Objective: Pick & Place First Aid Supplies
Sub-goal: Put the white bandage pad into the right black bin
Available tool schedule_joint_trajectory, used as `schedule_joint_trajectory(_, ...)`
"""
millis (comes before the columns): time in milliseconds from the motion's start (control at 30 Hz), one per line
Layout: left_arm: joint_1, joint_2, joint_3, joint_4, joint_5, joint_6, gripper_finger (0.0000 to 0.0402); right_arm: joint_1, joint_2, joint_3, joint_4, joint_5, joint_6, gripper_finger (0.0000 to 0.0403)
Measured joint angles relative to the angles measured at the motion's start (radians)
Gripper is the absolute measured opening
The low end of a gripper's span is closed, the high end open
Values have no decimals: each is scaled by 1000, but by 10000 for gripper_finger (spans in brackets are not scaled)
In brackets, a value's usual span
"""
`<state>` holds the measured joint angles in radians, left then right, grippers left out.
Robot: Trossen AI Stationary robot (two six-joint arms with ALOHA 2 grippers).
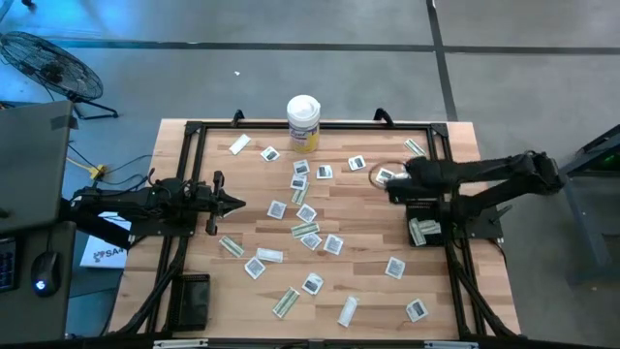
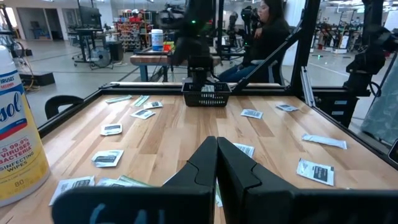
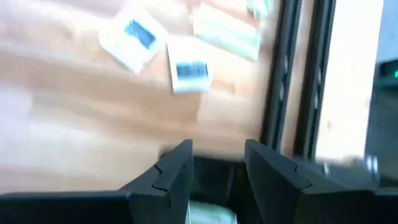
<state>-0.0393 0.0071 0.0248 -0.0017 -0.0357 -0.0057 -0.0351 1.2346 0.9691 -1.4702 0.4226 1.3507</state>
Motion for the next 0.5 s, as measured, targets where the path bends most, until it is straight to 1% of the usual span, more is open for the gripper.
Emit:
schedule_joint_trajectory(100,0,0,0,0,0,0,1,-80,6,0,50,89,-54,141)
schedule_joint_trajectory(167,0,0,0,0,0,0,1,-101,13,-1,82,142,-46,142)
schedule_joint_trajectory(267,0,0,0,0,0,0,1,-122,26,-2,153,195,-98,142)
schedule_joint_trajectory(367,0,0,0,0,0,0,1,-172,32,-2,243,232,-188,137)
schedule_joint_trajectory(500,0,0,0,0,0,0,1,-224,35,-2,318,249,-250,134)
